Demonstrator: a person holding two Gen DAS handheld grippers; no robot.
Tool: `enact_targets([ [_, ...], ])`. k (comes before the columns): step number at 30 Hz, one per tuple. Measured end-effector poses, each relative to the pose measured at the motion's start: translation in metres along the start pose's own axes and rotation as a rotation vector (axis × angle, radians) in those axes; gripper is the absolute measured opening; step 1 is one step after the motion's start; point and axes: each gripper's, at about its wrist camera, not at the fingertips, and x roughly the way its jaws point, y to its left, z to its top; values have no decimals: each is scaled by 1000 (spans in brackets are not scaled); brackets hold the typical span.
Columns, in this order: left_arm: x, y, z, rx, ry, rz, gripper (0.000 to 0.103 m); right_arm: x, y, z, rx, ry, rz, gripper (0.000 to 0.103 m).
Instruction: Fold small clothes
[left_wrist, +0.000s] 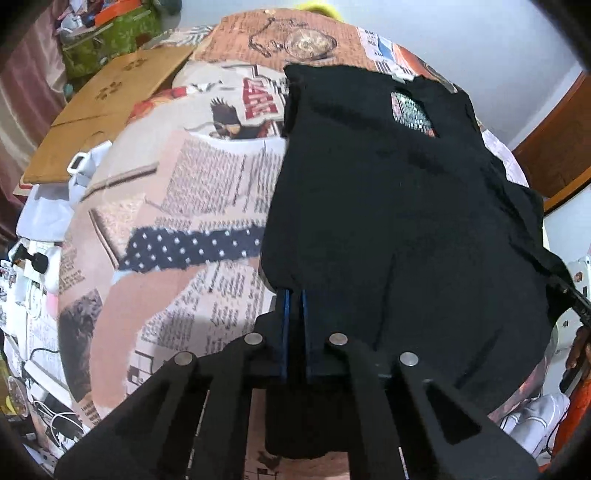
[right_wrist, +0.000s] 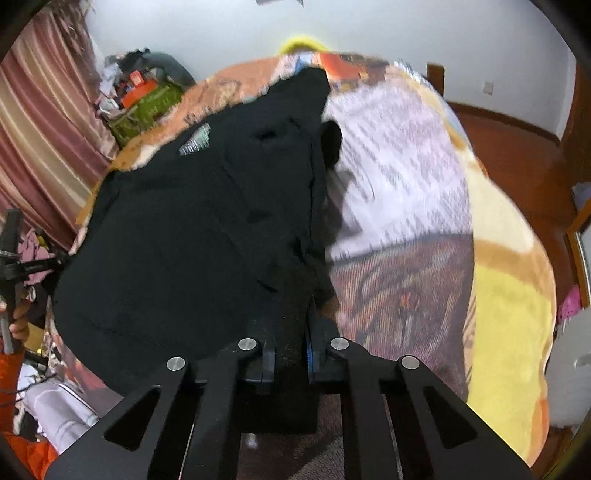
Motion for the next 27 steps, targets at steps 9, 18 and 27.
enact_targets([
  [9, -68, -12, 46, 7, -213, -25, 5, -38, 5, 48, 1, -160, 65, 6],
  [18, -110, -39, 126, 35, -379, 11, 5, -60, 24, 110, -63, -314, 68, 6],
  [27, -81, -36, 209, -21, -373, 45, 5, -38, 19, 173, -66, -353, 60, 6],
])
